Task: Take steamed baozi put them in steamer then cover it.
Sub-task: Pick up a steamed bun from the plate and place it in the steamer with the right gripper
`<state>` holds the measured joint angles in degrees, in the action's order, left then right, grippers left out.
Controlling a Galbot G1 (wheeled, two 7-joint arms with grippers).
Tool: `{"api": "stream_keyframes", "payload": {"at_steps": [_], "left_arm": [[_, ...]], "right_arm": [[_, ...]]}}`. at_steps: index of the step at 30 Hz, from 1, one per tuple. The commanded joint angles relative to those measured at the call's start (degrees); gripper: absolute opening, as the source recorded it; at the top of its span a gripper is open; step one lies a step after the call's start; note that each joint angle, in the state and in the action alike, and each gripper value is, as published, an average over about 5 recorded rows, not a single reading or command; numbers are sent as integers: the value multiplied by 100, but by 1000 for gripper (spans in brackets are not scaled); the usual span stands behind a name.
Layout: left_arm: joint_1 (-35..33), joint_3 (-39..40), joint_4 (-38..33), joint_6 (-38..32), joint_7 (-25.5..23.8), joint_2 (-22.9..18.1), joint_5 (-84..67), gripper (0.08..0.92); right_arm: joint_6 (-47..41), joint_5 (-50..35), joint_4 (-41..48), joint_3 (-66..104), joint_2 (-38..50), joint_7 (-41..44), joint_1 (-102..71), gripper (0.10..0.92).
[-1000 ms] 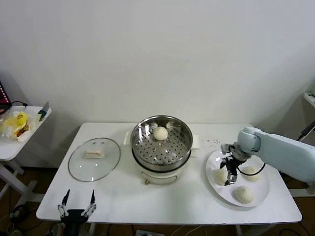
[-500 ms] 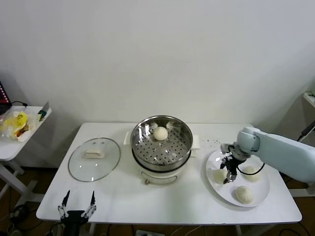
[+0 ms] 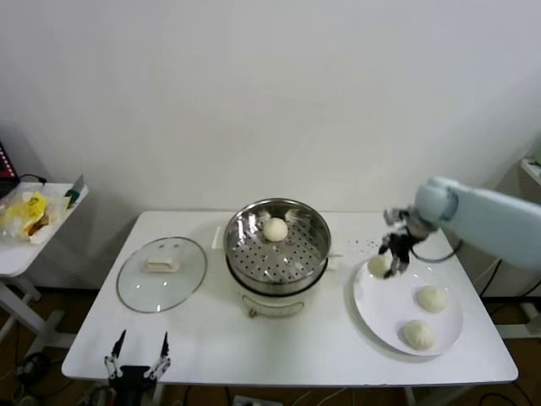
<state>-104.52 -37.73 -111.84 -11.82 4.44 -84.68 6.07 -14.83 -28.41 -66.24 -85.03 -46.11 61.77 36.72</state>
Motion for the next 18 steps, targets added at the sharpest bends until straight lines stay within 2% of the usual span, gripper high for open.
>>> {"api": "stream_keyframes", "payload": {"at_steps": [1, 8, 18], "left_arm": [[-64, 67, -82, 60, -34, 2, 102, 823], [-79, 119, -177, 104, -34, 49, 104, 823], [-165, 96, -318, 64, -32, 114, 71, 823]], "right_arm": [[25, -1696, 240, -1029, -1100, 102, 2133, 661], [-577, -2751, 124, -435, -2087, -526, 1648, 658], [-928, -2301, 240, -251, -2981, -1028, 656, 662]]}}
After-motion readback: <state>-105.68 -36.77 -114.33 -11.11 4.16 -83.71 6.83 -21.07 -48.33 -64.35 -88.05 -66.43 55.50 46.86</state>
